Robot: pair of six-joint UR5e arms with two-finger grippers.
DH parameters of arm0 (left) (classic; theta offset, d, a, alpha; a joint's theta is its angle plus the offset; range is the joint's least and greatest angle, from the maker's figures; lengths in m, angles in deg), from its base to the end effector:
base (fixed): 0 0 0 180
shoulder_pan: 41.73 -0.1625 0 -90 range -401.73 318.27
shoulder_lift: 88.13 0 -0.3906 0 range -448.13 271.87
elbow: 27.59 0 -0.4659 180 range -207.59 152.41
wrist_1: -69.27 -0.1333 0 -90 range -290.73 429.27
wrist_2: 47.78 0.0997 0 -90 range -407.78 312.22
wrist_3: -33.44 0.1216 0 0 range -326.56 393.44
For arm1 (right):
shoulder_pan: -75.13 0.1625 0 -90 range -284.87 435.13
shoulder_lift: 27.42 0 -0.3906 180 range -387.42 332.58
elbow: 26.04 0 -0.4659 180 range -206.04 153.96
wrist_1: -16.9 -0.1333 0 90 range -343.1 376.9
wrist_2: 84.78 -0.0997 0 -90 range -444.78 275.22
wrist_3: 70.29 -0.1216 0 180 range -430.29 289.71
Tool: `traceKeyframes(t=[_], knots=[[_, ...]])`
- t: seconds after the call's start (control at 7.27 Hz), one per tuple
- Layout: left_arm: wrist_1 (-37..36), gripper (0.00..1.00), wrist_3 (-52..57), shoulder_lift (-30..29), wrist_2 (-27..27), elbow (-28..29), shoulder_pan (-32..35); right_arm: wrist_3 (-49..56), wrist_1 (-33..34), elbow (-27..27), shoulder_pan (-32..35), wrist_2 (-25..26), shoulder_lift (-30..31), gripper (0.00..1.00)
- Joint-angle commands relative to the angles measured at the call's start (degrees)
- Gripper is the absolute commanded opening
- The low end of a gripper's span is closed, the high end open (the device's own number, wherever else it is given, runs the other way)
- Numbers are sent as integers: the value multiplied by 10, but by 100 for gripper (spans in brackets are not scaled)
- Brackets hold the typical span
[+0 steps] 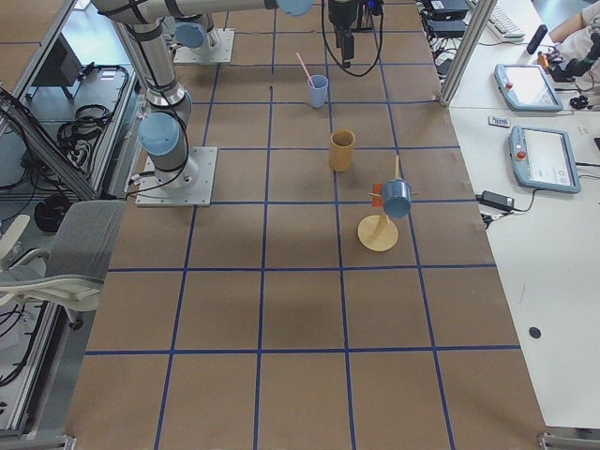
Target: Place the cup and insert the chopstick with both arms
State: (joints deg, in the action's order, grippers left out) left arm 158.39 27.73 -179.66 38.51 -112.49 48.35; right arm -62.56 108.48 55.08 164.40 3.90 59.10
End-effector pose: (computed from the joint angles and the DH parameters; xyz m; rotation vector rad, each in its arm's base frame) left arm -0.1420 -0.5840 0.4687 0.1470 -3.0674 0.1141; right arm 0.1284 -0.6030 0.4877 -0.1928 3.1158 -0.1925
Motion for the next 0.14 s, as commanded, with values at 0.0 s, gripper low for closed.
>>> traceKeyframes(t=[0.0], knots=[[1,100,0,2,0,0,0,0,0,0,-1,2,0,100]])
